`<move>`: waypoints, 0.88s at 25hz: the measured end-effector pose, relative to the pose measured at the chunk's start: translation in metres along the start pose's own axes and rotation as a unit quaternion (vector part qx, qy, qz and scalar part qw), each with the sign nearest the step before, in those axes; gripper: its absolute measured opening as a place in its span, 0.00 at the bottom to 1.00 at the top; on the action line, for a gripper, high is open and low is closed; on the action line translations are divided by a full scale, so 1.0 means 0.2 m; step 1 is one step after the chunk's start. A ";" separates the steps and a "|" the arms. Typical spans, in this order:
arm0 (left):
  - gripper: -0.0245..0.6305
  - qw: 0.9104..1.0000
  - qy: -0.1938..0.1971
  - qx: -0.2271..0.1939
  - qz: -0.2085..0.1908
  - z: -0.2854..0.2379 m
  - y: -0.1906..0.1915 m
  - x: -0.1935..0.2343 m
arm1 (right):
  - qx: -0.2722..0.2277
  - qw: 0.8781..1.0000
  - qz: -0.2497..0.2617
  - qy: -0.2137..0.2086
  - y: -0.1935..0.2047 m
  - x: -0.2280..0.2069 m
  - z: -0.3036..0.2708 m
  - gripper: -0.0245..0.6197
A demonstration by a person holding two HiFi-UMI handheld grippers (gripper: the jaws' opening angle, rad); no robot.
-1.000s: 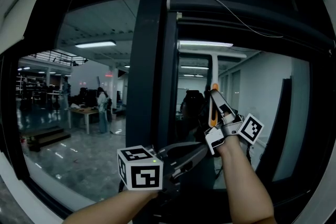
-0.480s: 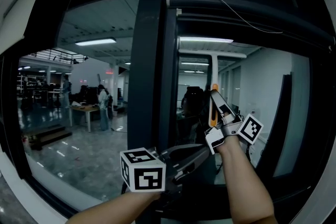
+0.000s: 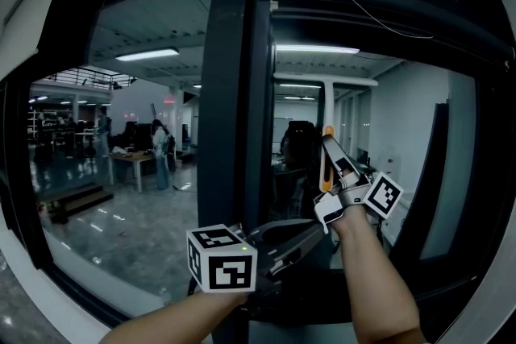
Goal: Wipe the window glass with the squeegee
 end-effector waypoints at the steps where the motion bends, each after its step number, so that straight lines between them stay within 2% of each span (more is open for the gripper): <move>1: 0.04 1.000 -0.001 0.001 0.002 0.00 0.01 -0.01 | 0.000 1.000 -0.001 0.002 0.01 0.00 0.01 0.14; 14: 0.04 0.999 -0.010 0.017 0.026 0.00 -0.01 -0.12 | -0.003 1.000 -0.011 0.026 0.05 0.04 0.09 0.14; 22: 0.04 0.999 -0.012 0.024 0.038 0.09 0.19 -0.23 | -0.010 0.999 -0.026 0.037 0.22 -0.04 0.31 0.14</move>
Point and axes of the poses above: the fingertips, and each gripper's own axes: z backward along the fingers, x to its left, y out of its underside, the point moved 2 cm from there along z, backward along the fingers, and after that the axes turned 15 degrees about -z, right-handed, at the moved point
